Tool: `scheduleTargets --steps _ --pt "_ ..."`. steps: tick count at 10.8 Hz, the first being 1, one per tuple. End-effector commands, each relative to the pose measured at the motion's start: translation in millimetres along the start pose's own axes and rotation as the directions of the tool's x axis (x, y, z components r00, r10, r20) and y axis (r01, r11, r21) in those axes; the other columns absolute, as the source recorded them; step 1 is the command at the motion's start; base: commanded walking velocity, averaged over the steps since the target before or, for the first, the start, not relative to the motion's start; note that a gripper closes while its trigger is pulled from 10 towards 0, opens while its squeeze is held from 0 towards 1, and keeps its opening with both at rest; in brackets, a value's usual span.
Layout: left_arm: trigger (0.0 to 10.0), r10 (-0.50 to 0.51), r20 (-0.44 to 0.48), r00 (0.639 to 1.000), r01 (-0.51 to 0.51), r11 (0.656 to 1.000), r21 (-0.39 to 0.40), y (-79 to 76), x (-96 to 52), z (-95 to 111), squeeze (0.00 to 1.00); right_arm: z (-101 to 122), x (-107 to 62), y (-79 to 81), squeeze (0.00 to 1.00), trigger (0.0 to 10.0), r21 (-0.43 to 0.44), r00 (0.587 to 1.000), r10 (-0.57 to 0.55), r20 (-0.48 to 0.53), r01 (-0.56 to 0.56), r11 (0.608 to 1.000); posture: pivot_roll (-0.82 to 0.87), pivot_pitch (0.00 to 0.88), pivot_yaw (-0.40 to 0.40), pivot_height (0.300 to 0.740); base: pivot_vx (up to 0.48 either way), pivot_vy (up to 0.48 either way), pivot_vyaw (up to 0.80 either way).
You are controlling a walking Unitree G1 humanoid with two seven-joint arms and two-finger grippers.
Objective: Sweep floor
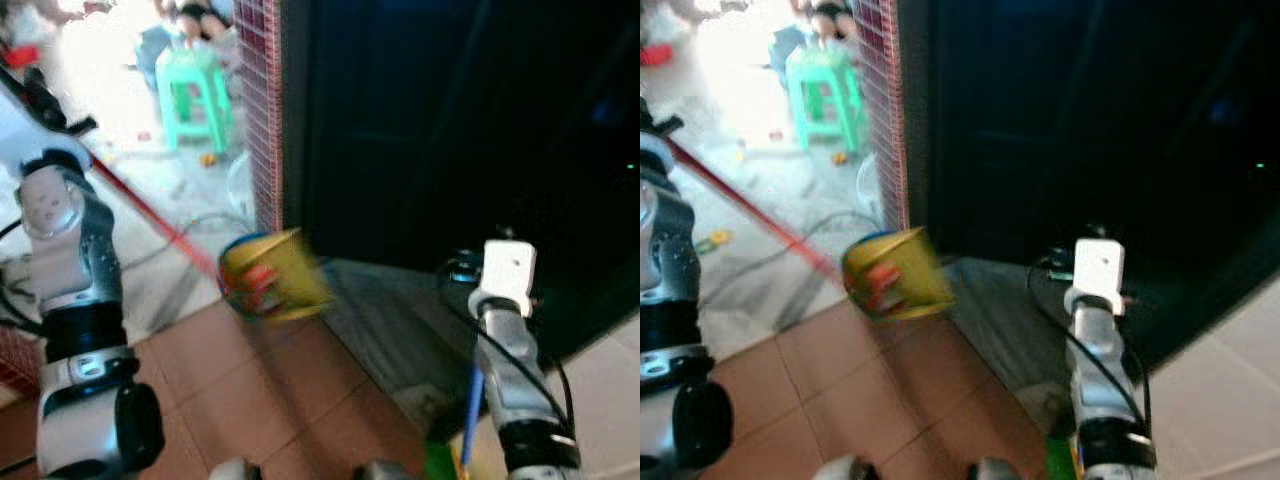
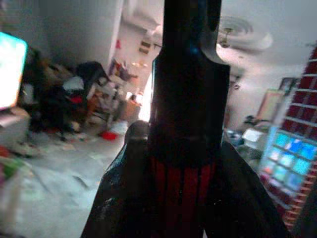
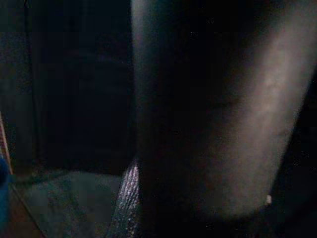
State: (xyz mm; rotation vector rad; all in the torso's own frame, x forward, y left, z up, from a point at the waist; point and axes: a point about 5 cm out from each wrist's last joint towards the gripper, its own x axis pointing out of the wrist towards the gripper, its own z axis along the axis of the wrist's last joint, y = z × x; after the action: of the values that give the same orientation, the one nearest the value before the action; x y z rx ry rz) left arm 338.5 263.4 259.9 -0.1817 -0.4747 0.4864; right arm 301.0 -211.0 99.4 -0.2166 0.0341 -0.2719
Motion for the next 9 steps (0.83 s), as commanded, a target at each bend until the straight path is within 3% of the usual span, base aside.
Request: scheduleTargets --steps 1,9 --pt "10.0 -0.032 0.104 0.994 0.037 0.998 -0.044 -13.4 2.3 20.6 0.0 9.8 1.6 -4.0 0.0 10.0 0.04 0.999 -0.013 0.049 0.011 0.999 -0.09 0.0 0.008 0.74 0.458 0.0 0.0" --pt "10.0 -0.049 0.095 0.994 0.051 0.998 -0.025 -23.0 -2.3 15.9 0.0 9.7 0.9 -0.8 0.0 10.0 0.039 0.998 -0.008 0.056 0.006 0.999 -0.08 0.0 0.011 0.74 0.479 0.0 0.0"
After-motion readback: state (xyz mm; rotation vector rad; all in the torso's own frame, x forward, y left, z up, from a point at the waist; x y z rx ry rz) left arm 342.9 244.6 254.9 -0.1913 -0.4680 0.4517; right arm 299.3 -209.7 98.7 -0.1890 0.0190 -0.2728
